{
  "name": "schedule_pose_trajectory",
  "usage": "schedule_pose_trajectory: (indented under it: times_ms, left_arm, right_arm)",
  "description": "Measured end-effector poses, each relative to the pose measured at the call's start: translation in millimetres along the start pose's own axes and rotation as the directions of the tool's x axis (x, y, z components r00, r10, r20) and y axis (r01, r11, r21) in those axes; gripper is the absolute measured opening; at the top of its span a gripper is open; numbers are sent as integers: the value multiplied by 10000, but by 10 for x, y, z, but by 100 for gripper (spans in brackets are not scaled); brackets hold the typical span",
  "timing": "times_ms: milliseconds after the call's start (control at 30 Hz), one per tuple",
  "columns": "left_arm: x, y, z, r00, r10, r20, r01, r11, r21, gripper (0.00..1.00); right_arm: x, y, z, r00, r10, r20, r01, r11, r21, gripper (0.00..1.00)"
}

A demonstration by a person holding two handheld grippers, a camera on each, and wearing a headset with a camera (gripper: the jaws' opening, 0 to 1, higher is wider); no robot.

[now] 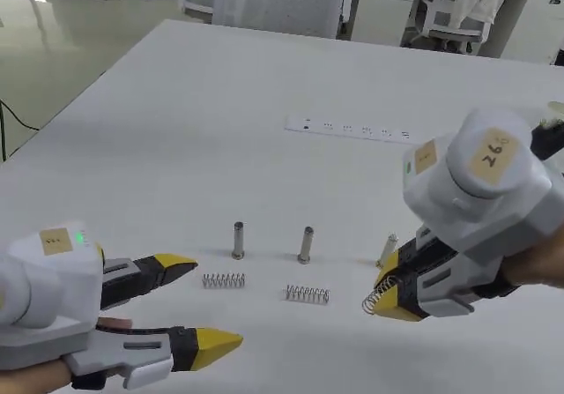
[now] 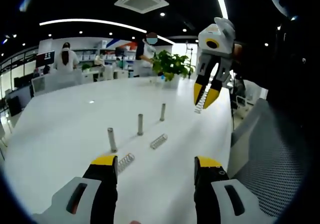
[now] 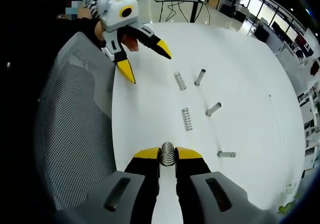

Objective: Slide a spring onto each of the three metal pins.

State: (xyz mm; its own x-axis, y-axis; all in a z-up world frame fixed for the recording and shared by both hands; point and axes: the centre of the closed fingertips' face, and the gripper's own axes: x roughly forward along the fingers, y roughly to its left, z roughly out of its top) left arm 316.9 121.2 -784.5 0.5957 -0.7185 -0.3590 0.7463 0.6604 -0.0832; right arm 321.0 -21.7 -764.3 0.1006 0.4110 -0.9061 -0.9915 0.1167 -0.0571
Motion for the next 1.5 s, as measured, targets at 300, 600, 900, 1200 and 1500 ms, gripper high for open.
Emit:
schedule_pose_trajectory:
  times_ms: [300, 600, 900, 1200, 1500]
  left_arm:
    - [4, -5, 9, 10000, 20, 22, -20, 10000, 49, 60]
    - [17, -18, -9, 10000, -45, -67, 46, 10000, 89, 60]
    - [19, -30, -16, 9999, -65, -86, 66, 9999, 79, 60]
    - [16, -37, -33, 9999, -73, -129, 73, 10000, 53, 60]
    - [13, -38, -48, 9998, -99, -155, 99, 9999, 42, 60]
  right_arm:
    - [-141, -226, -128, 9988, -393, -275, 399, 9990, 206, 8]
    - [-269, -546, -163, 9952, -780, -598, 797, 9965, 269, 8]
    - [-164, -816, -220, 9903, -853, -1095, 891, 9956, 302, 8]
    - [-46, -1015, -256, 9856, -855, -1459, 916, 9952, 358, 8]
    - [109, -1108, -316, 9842, -707, -1625, 808, 9951, 567, 8]
